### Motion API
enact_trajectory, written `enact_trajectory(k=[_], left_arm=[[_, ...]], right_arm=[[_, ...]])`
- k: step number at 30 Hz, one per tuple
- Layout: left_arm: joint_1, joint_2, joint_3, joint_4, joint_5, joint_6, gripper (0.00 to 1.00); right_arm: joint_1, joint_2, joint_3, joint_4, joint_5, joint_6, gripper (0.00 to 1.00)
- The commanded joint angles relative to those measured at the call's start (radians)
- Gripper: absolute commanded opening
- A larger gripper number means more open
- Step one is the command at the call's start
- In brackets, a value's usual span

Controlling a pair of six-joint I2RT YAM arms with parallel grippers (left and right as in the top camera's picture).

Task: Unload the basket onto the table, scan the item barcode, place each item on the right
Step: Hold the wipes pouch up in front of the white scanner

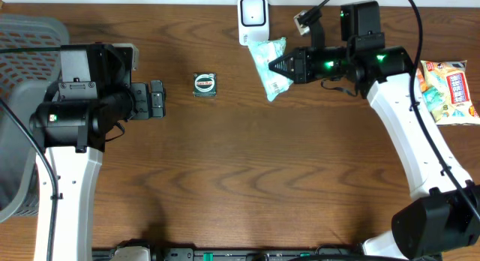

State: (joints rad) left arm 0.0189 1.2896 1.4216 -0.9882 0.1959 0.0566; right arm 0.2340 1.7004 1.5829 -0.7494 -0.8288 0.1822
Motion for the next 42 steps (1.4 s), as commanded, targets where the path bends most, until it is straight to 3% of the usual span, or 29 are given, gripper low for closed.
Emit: enact_trajectory(k=[1, 42], left_arm=[[0.005, 0.003, 0.007, -0.002, -0.006, 0.01, 0.98], [0.005, 0.003, 0.007, -0.002, -0.006, 0.01, 0.98]], right_arm=[[0.012, -0.012, 0.013, -0.007, 0.004, 0.016, 0.01], [0.03, -0.012, 0.01, 0.005, 0.078, 0.031, 0.01]])
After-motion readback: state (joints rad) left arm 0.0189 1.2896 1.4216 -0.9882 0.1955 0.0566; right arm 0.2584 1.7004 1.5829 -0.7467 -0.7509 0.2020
